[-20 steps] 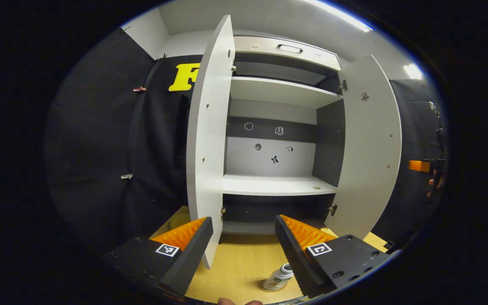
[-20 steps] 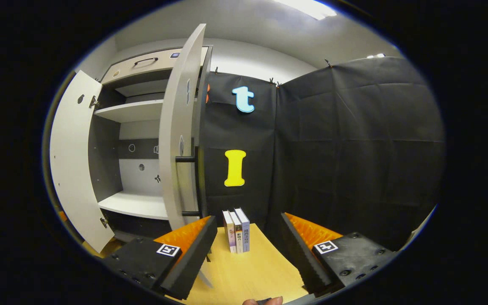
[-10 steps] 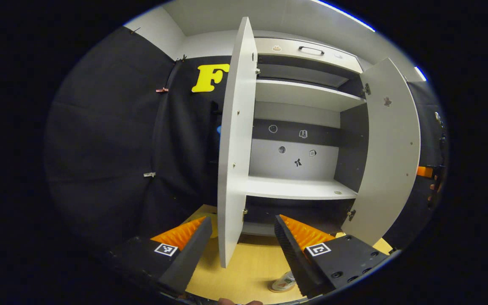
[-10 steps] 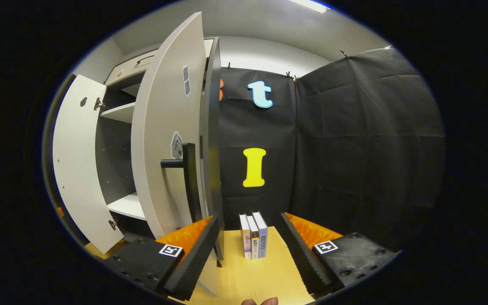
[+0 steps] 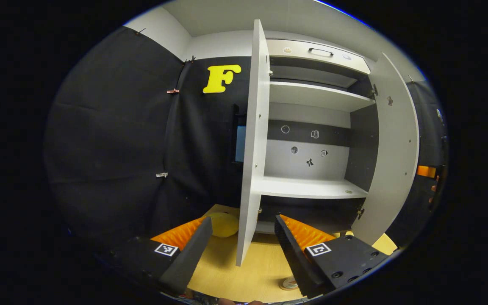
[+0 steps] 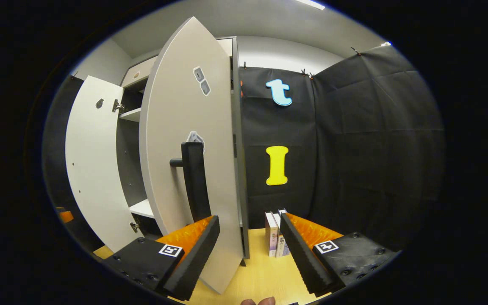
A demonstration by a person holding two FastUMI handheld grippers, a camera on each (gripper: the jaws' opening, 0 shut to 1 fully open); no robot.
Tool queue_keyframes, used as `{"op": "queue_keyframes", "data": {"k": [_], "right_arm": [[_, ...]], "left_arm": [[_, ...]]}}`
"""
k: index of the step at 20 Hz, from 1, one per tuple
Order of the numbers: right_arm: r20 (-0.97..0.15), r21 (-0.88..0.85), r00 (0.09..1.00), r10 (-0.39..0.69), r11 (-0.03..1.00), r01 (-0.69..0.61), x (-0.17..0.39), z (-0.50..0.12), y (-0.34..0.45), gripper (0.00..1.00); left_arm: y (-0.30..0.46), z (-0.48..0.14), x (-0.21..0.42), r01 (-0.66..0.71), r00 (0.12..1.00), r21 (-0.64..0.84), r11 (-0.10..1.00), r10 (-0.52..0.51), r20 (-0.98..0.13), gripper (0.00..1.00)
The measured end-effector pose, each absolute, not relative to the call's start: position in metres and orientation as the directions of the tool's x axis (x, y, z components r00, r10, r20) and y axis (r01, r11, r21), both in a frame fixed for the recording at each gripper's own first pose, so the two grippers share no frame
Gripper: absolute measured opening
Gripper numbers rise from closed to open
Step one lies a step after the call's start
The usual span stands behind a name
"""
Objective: Grasp the bottle in the cabinet with the left hand and place it on the coaster, then close the right door with the right hand and the left door with the left hand.
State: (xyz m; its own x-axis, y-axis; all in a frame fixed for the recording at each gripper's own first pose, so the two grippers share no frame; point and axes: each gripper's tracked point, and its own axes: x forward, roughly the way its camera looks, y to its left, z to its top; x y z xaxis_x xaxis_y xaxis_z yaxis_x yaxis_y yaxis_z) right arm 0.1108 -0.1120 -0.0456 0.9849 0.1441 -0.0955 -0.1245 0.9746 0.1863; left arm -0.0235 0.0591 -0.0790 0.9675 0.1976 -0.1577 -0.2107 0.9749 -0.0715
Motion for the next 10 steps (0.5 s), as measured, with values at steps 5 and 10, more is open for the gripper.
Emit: {"op": "queue_keyframes", "data": {"k": [5, 10], "right_arm": [[-0.083, 0.181, 0.977, 0.198, 0.967, -0.181, 0.117, -0.043, -0.07, 0.97], [-0.077, 0.173, 0.963, 0.259, 0.954, -0.243, 0.131, -0.041, -0.022, 0.97]], "left_arm": [[0.072, -0.082, -0.031, -0.22, 0.965, -0.067, 0.973, 0.207, -0.159, 0.94], [0.088, -0.082, -0.035, -0.238, 0.962, -0.072, 0.969, 0.225, -0.158, 0.94]]}}
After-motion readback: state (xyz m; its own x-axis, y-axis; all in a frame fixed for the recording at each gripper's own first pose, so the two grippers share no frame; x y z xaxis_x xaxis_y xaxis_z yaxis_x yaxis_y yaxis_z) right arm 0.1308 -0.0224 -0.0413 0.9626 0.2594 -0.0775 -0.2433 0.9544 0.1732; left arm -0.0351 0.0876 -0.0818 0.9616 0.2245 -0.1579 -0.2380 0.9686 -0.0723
